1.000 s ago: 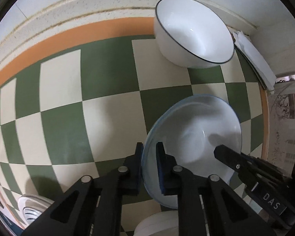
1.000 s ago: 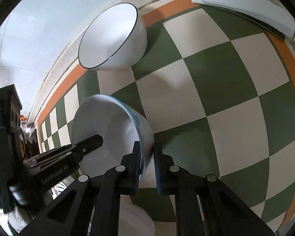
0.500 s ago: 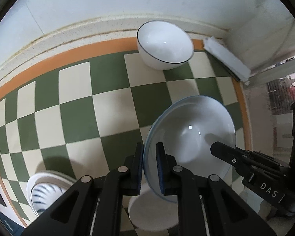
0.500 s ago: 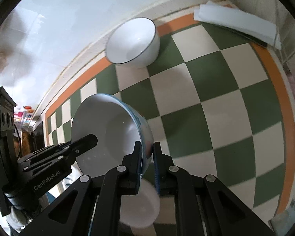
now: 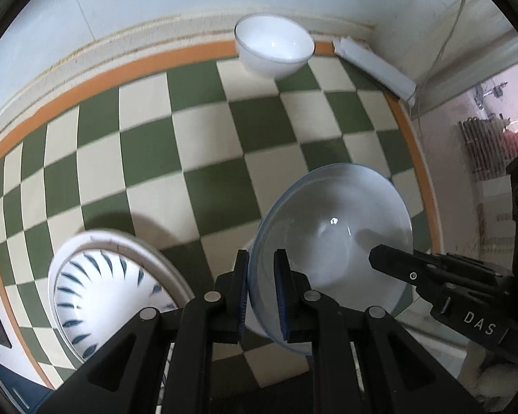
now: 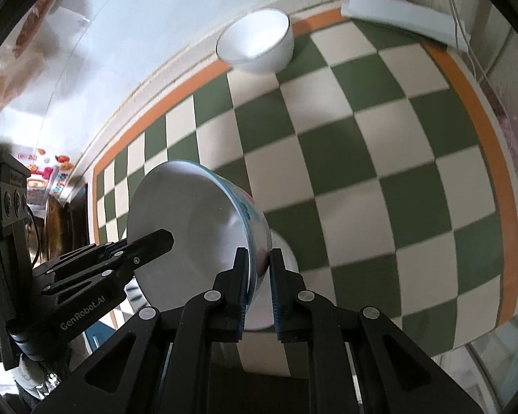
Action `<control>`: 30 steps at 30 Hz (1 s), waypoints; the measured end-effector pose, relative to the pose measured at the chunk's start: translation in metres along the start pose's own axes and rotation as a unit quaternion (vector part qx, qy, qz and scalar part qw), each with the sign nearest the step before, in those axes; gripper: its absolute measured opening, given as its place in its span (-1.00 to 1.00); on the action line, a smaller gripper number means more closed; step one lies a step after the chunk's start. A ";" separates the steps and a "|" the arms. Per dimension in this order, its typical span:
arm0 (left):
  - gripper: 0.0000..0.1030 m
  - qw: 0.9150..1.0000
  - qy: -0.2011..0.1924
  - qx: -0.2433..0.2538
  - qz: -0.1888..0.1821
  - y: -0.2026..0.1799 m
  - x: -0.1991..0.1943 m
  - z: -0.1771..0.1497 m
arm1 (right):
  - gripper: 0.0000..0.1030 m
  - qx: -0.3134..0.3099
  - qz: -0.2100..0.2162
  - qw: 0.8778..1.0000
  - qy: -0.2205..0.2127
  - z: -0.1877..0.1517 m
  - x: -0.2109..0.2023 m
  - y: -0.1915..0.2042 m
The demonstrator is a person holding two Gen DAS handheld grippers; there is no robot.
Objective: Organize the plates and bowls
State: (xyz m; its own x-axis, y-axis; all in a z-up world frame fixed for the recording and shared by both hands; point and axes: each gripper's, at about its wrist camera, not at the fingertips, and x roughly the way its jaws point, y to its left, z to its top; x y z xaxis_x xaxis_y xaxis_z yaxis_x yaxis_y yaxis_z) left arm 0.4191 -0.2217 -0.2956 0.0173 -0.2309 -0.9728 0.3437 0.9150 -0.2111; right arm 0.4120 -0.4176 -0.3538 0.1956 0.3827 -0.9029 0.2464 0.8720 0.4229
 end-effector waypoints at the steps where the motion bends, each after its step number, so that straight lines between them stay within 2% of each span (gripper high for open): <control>1: -0.78 1.000 0.007 0.001 0.002 0.001 0.004 -0.005 | -0.73 0.001 0.000 1.000 0.003 -0.002 0.003 -0.001; 8: -0.76 0.999 0.031 -0.004 0.009 0.007 0.026 -0.022 | -0.73 0.009 -0.005 0.999 0.034 -0.023 0.030 -0.008; 16: -0.76 0.999 0.050 -0.008 0.015 0.010 0.039 -0.025 | -0.73 0.012 -0.012 0.999 0.047 -0.025 0.046 -0.012; 30: -0.71 0.998 0.052 -0.005 0.026 0.011 0.053 -0.027 | -0.72 0.015 -0.018 0.998 0.057 -0.022 0.056 -0.012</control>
State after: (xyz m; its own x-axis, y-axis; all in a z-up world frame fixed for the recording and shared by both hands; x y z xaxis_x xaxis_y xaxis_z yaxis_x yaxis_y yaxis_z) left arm 0.3980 -0.2151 -0.3523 -0.0624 -0.1479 -0.9870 0.3362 0.9280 -0.1604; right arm 0.3988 -0.4004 -0.4109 0.0769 0.3844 -0.9200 0.2806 0.8770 0.3899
